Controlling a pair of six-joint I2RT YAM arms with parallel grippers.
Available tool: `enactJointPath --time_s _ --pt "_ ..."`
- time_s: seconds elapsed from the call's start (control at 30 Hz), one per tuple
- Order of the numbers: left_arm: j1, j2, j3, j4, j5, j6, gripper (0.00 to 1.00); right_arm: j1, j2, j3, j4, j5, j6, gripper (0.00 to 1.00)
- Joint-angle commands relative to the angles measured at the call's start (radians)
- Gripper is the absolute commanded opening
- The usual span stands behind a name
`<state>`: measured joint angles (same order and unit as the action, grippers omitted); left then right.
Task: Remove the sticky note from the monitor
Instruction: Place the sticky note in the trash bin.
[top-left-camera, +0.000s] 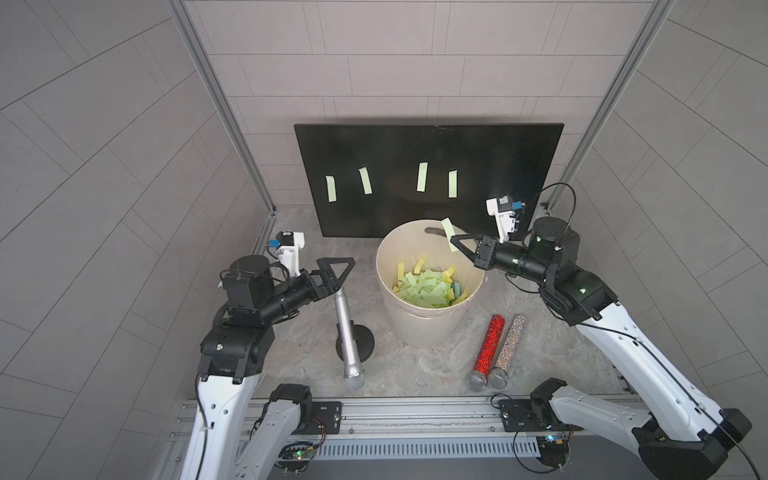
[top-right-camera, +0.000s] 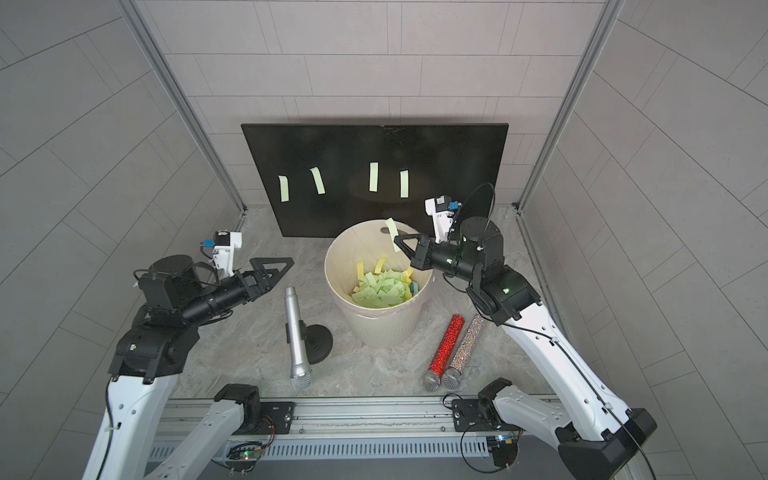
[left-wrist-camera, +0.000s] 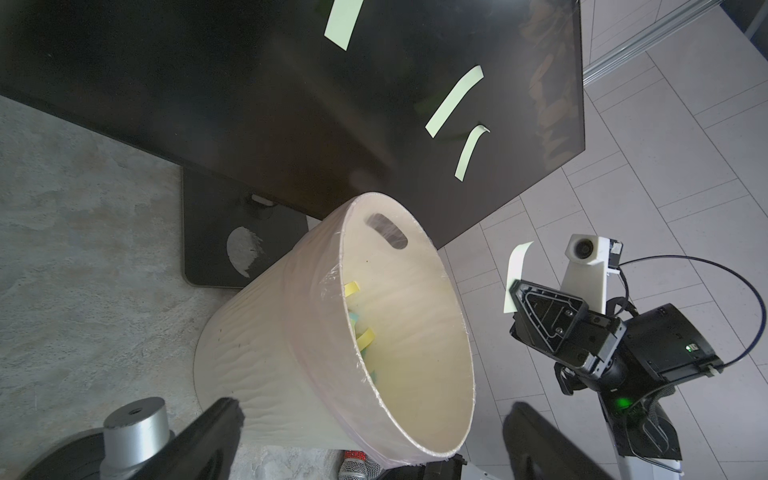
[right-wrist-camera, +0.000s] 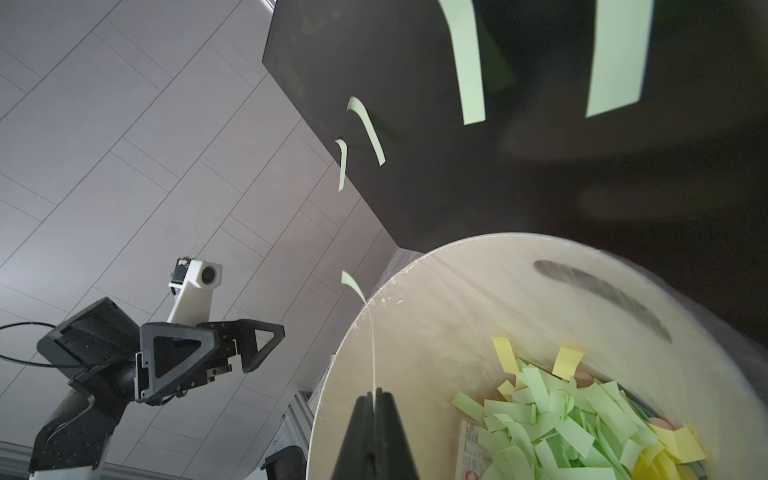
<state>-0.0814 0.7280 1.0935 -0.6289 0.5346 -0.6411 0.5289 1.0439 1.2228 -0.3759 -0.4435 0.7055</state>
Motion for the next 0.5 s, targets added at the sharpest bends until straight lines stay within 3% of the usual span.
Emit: enactJointPath --time_s 0.0,0.23,0.47 --pt "-0.005 -0.001 -0.007 0.023 0.014 -0.006 1.0 0.047 0.004 -0.009 -0.06 0.06 -0.069 0.0" --pt "-0.006 0.004 -0.007 0.03 0.016 -0.012 1.0 0.145 0.045 -0.011 -0.122 0.13 -0.109 0.0" --pt "-0.004 0.004 -0.001 0.029 0.019 -0.013 1.0 0.173 0.087 -0.007 -0.149 0.164 -0.127 0.04"
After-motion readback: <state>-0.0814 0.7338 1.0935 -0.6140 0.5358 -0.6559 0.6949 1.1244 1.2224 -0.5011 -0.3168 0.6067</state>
